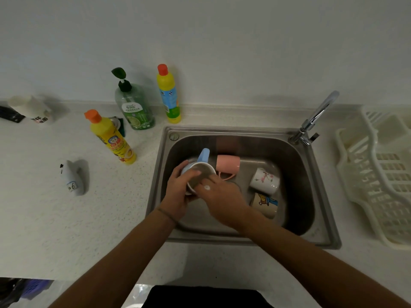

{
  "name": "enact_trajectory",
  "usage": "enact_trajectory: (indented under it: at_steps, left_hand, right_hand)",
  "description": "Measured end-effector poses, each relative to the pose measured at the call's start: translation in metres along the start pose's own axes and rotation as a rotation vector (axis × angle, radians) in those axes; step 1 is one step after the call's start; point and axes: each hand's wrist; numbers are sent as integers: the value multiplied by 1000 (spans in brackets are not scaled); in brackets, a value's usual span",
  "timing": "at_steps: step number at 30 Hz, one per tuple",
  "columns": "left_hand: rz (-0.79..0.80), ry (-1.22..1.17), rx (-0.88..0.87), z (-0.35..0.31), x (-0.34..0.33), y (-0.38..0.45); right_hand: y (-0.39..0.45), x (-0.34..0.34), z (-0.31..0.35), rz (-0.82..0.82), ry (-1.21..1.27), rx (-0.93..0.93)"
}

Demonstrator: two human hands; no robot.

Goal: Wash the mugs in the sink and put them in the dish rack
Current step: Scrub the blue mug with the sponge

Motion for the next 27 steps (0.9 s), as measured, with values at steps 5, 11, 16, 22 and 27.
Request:
enact_trajectory:
  at_steps: [5,11,16,22,27]
  left_hand:
    - [-16,44,-10,-2,-12,0]
    - [-2,89,67,-4,1,3]
    - [52,183,145,-10,-1,-1]
    - [64,90,99,-7,-9,-2]
    - [-19,24,-13,1,-16,-4]
  right_hand:
    - [11,-12,26,-88,293,-144]
    - [2,-2,9,0,108,-89]
    - [7,-6,15,32,177,-80]
    - [8,4,8,-12,141,-63]
    - [14,4,22,-71,294,-220]
Point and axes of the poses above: each hand's wrist, its own y-axis towards the middle knuckle, its own x-axis out of the back of the hand, z = x × y, and after that the axes turned 14 degrees about z, right-handed
